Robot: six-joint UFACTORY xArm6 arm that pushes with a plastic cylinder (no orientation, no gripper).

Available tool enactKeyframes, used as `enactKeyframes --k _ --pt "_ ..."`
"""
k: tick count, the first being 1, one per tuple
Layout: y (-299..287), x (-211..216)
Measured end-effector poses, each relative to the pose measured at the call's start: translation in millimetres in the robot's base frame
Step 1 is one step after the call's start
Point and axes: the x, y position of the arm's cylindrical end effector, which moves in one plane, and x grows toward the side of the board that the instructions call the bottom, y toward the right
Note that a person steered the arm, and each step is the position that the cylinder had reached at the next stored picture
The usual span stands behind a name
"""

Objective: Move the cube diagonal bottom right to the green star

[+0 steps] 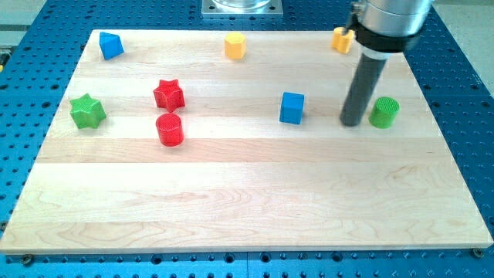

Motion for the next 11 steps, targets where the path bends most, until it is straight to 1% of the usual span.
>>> enactKeyframes --k 1,2,3,4,5,6,7,8,9,11 --pt "-49.2 -2.8" --pt "-84.7 -7.9" --pt "-74.5 -50.5" --pt "-130.0 2.2" --pt "-182.2 69.2" --pt "-220.9 83.7" --pt "-230.1 69.7" --pt "-274.0 94.7" --pt "-284.1 110.8" --pt "-282.2 60.1"
